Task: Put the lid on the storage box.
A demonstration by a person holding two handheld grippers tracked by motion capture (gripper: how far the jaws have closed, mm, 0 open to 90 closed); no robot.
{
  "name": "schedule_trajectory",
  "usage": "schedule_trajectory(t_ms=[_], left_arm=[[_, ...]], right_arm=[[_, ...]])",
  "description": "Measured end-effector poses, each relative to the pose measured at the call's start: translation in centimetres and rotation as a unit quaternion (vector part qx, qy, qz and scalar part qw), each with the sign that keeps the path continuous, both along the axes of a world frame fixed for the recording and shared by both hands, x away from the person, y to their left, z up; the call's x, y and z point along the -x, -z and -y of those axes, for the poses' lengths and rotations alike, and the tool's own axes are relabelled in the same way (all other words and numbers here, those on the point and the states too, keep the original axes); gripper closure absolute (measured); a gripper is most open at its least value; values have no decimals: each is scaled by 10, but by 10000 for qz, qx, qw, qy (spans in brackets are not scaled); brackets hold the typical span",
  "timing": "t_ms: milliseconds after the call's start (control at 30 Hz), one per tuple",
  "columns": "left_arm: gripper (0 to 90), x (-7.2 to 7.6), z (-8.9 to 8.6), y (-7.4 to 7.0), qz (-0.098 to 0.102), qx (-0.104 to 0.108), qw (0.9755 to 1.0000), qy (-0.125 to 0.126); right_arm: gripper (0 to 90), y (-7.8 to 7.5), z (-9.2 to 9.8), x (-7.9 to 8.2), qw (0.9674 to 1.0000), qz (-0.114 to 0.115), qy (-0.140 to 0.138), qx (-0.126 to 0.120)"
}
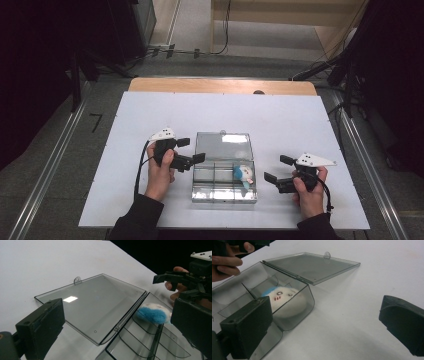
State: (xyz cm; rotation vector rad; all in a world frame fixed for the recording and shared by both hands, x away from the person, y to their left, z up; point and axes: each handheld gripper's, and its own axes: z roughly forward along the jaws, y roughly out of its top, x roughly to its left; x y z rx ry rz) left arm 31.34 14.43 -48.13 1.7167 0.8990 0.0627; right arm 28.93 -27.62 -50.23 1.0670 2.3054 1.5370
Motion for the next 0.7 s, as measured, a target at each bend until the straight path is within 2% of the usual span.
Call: schedule_trajectory(t_ms=[200,300,433,700], left_arm=[[0,-7,2,8,-146,6,9999,-72],[0,-7,2,10,-203,59,9997,-82],[11,-11,0,12,-327,114,9991,-235],[11,-18,2,24,-742,76,9969,-247]], right_arm=[[0,0,0,-1,10000,-14,15,45],[0,-1,-1,0,10000,-35,18,-16],[0,-4,-4,0,10000,-23,-32,-20],[0,-13,-11,-4,10000,-9,-24,-73]])
